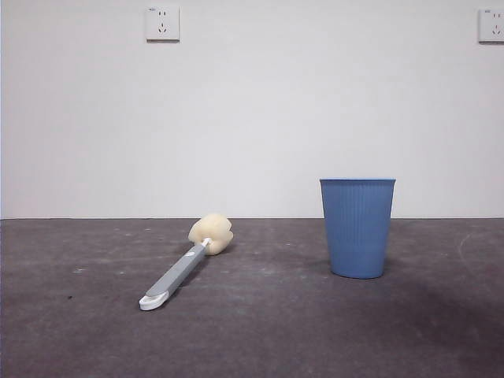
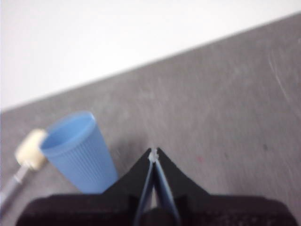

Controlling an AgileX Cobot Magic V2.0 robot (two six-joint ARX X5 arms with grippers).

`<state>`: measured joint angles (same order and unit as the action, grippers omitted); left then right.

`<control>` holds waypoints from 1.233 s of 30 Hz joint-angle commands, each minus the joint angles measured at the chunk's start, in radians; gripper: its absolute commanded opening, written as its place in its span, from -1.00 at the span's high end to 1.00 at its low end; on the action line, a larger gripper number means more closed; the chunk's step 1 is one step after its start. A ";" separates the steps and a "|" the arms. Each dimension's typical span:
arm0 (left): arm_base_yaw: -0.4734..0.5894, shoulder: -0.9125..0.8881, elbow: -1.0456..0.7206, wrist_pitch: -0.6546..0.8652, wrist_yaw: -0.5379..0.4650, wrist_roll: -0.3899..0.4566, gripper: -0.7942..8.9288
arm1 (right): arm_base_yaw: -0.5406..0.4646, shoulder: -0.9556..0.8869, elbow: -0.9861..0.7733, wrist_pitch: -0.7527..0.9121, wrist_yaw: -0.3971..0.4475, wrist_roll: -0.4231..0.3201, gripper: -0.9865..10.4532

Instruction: Pick up the cup brush,pick up the cup,insert the brush into the cup,clean the cup,put the cup brush back,put the cup back to the fixed position on the table

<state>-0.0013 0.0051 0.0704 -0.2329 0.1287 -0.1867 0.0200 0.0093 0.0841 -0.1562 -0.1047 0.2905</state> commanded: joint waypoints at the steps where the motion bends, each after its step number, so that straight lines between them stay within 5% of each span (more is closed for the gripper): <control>1: 0.003 0.004 0.061 -0.019 0.011 -0.060 0.85 | 0.001 0.010 0.068 0.017 0.000 0.027 0.85; 7: 0.003 0.062 0.206 -0.100 0.100 -0.076 0.85 | 0.002 0.105 0.237 -0.071 -0.011 0.025 0.85; 12: 0.003 0.159 0.358 -0.229 0.214 -0.062 0.85 | 0.003 0.243 0.406 -0.229 -0.166 -0.065 0.85; 24: 0.002 0.454 0.684 -0.623 0.523 0.212 0.85 | 0.003 0.603 0.753 -0.768 -0.539 -0.344 0.85; 28: 0.001 0.523 0.743 -0.743 0.589 0.288 0.85 | 0.026 0.654 0.800 -0.893 -0.551 -0.424 0.85; 37: 0.001 0.556 0.757 -0.786 0.579 0.312 0.78 | 0.055 0.663 0.802 -0.911 -0.549 -0.422 0.72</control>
<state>-0.0017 0.5632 0.8249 -1.0241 0.7124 0.1062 0.0727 0.6727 0.8818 -1.0698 -0.6537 -0.1207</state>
